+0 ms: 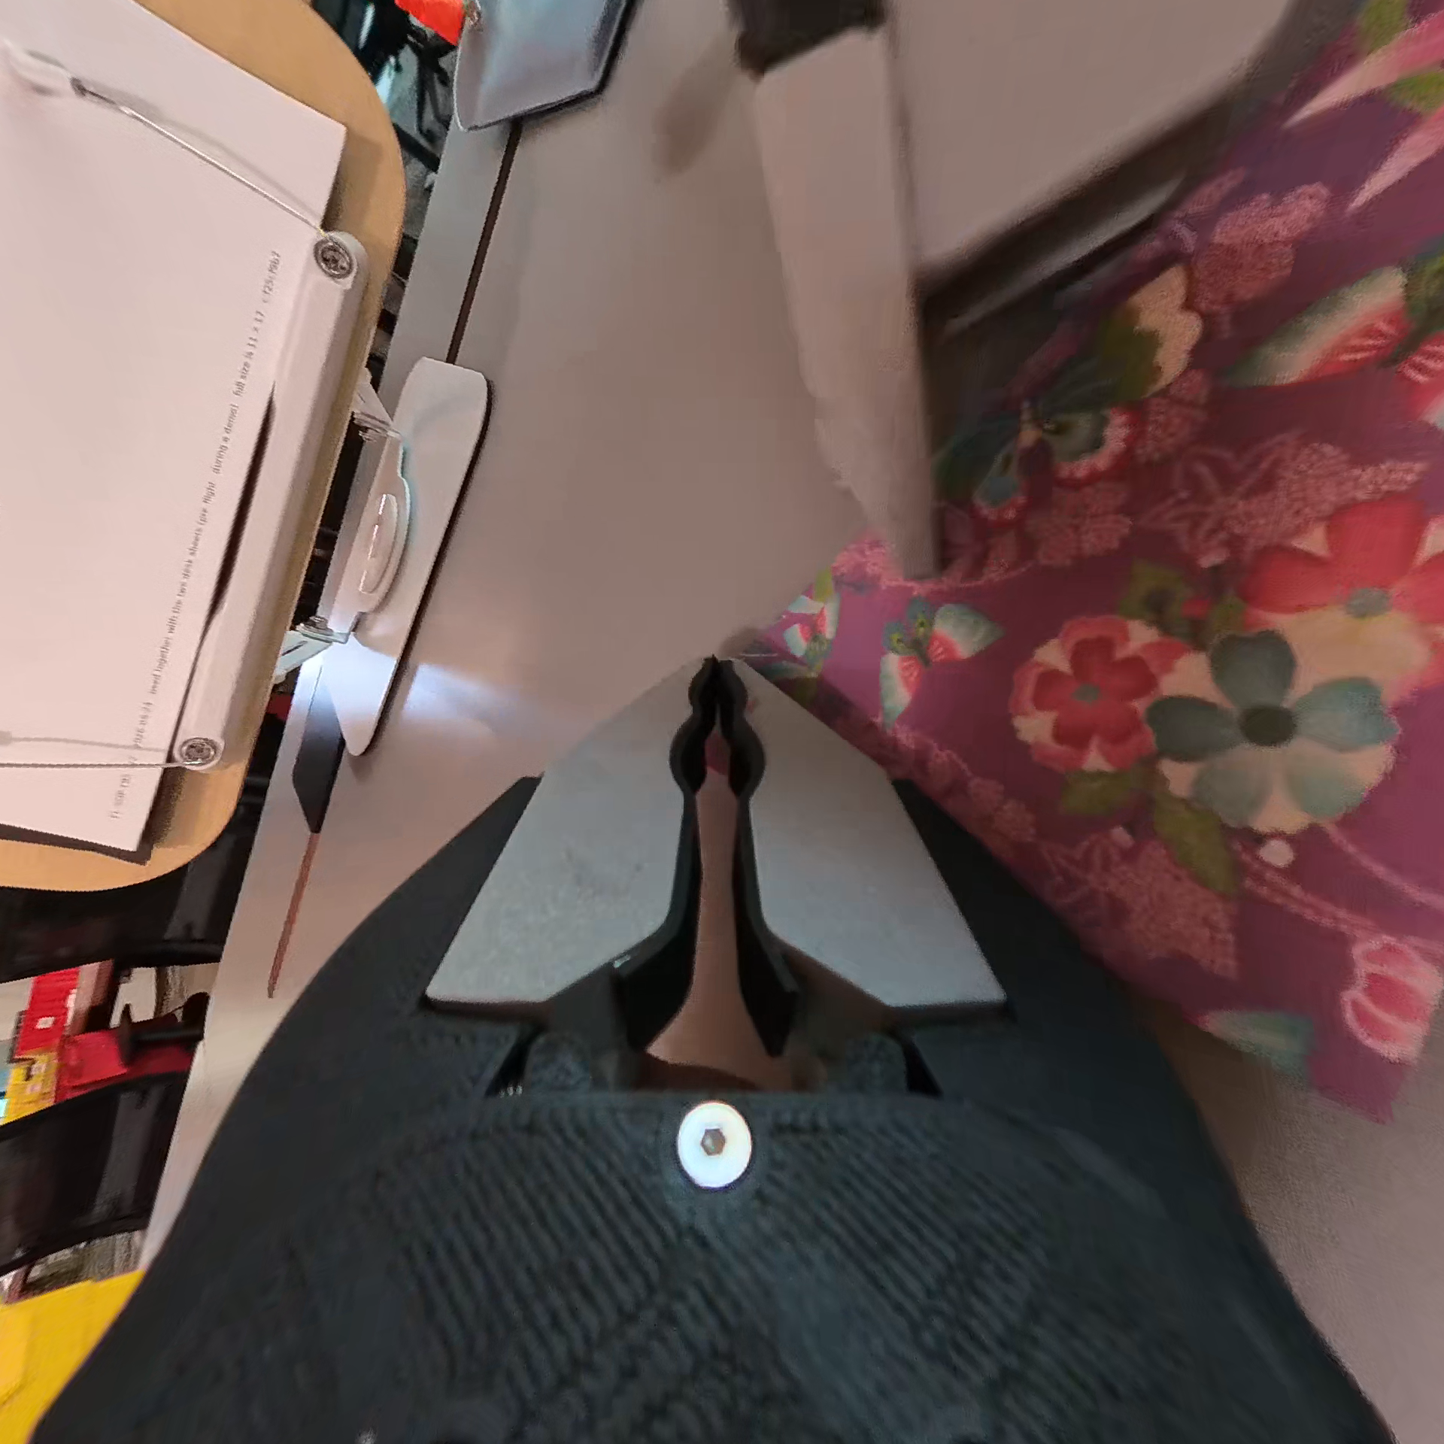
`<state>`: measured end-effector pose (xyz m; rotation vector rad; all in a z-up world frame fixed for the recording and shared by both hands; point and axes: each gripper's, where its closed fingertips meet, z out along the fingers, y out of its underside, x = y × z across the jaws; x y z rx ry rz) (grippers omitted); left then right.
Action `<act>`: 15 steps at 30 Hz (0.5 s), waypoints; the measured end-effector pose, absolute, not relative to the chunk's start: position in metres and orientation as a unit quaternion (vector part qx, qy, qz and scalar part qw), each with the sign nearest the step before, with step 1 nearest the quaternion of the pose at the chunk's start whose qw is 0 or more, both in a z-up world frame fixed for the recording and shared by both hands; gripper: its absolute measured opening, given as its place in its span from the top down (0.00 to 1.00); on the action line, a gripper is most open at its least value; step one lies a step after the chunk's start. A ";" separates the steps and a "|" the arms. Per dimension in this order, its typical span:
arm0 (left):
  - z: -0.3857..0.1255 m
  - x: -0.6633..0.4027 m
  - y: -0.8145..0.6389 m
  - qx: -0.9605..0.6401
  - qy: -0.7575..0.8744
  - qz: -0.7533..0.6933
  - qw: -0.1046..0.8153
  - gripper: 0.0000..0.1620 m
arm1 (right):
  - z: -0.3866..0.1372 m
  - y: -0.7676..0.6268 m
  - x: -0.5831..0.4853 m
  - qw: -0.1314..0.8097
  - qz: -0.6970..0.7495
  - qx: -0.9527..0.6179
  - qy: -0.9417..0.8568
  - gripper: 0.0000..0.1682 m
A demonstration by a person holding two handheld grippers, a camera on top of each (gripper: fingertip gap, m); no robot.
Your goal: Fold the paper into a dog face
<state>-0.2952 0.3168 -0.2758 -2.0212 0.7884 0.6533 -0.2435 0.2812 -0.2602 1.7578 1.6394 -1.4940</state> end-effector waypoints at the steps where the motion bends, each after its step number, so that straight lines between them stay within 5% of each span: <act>1: -0.276 -0.295 0.317 -0.808 0.315 0.259 0.424 1.00 | -0.264 0.288 -0.250 0.147 -0.510 0.621 0.577 1.00; 15: -0.278 -0.294 0.316 -0.782 0.345 0.316 0.412 1.00 | -0.274 0.285 -0.218 0.247 -0.468 0.612 0.588 1.00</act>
